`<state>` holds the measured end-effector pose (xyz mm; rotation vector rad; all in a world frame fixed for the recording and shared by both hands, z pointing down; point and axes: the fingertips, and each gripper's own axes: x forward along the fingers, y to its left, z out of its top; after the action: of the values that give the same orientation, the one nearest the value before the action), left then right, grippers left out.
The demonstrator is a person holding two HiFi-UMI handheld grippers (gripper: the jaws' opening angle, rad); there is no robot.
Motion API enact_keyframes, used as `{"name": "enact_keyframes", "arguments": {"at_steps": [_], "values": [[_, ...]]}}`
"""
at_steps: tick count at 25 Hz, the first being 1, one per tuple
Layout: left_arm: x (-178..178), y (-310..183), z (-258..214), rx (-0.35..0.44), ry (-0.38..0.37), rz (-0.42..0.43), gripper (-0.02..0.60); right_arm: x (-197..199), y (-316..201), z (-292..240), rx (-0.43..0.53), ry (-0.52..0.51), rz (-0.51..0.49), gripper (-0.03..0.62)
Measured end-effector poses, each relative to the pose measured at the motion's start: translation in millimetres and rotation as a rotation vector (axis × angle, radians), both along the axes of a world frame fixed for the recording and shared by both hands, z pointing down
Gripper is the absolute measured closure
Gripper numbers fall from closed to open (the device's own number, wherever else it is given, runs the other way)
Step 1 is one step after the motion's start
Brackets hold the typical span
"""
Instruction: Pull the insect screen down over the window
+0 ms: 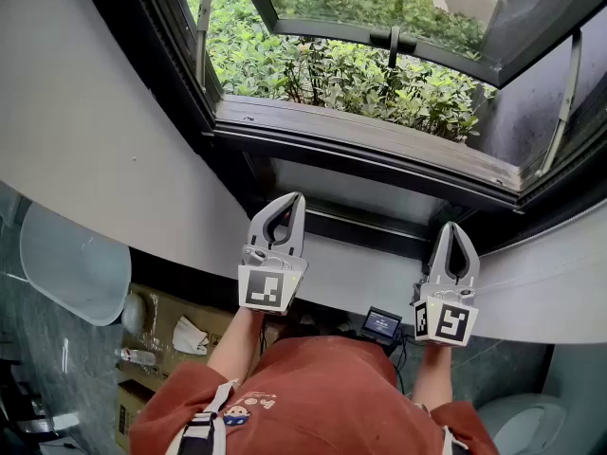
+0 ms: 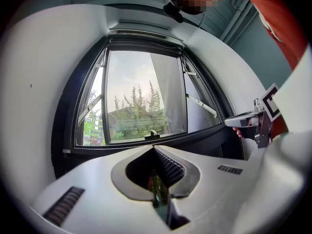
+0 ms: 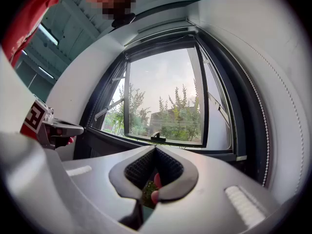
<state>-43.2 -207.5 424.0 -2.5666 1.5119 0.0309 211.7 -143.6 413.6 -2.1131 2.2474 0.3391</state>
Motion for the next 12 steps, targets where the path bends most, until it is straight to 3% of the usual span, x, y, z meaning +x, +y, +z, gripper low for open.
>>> {"name": "enact_keyframes", "arguments": {"at_steps": [12], "values": [[1.9,3.6,2.3,-0.004,0.015,-0.01,0.577,-1.7,1.4,3.5,-0.007,0.002,0.0,0.583]]}}
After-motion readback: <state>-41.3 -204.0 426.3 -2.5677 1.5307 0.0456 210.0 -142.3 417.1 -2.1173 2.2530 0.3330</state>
